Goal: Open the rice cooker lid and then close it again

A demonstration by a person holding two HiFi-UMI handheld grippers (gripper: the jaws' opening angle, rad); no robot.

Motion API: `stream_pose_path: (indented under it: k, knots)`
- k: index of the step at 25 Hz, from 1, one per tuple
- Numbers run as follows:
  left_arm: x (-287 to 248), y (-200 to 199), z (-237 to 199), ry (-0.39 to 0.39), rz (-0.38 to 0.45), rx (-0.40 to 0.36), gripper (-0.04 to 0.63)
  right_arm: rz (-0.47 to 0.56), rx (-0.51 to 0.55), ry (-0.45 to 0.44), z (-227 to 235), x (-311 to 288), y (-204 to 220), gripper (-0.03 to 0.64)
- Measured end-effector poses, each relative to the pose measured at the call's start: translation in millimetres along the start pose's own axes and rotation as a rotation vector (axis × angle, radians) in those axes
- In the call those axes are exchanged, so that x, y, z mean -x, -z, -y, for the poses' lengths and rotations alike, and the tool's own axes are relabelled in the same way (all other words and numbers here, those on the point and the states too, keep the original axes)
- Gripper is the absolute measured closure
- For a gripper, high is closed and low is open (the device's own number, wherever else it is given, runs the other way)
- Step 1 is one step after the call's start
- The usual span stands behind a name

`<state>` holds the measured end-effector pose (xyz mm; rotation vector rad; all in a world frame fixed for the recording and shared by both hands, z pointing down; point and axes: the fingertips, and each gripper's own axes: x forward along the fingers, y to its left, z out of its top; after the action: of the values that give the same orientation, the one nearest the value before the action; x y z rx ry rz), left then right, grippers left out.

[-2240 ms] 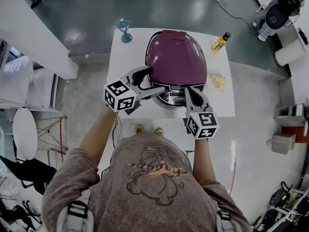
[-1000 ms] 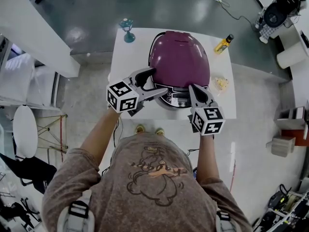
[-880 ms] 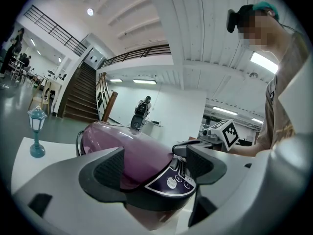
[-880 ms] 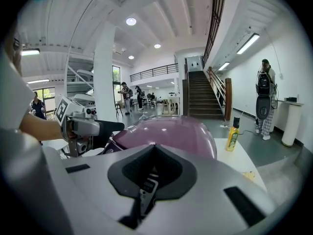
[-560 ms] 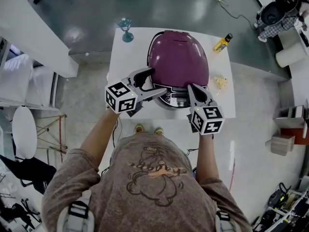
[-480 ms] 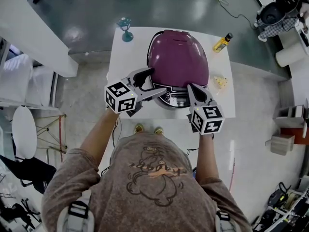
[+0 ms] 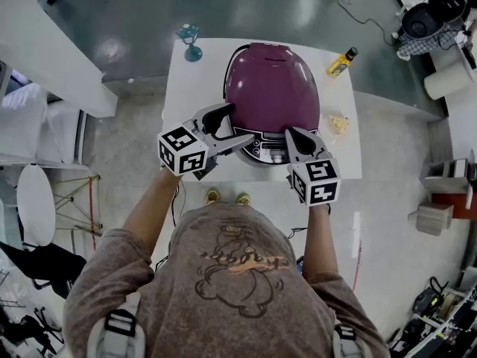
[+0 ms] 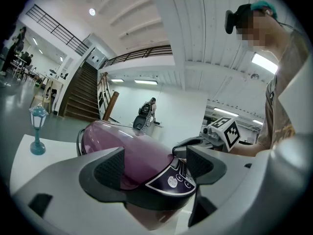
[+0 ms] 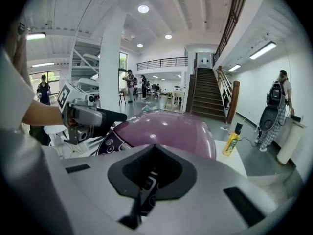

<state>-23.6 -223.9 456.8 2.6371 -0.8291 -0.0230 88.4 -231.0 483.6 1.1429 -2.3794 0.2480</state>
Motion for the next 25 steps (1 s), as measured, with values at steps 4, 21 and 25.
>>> stream_pose_path:
  k: [4,21,25]
  knots:
    - [0.1,0.9,-0.2,-0.006,0.0,-0.003,0.202,-0.021,-0.003,-0.009,-1.3,-1.4,1.9,0.615]
    - [0.7,-2.3,-2.1,-0.001,-0.029,0.03,0.202,-0.113,-0.036,0.015,-1.4,-2.5,-0.3,0.614]
    - [0.9,-2.6,-3.2,-0.004,-0.03,0.041,0.202,-0.118,-0.059,0.051,-1.7,-2.9,0.5,0.615]
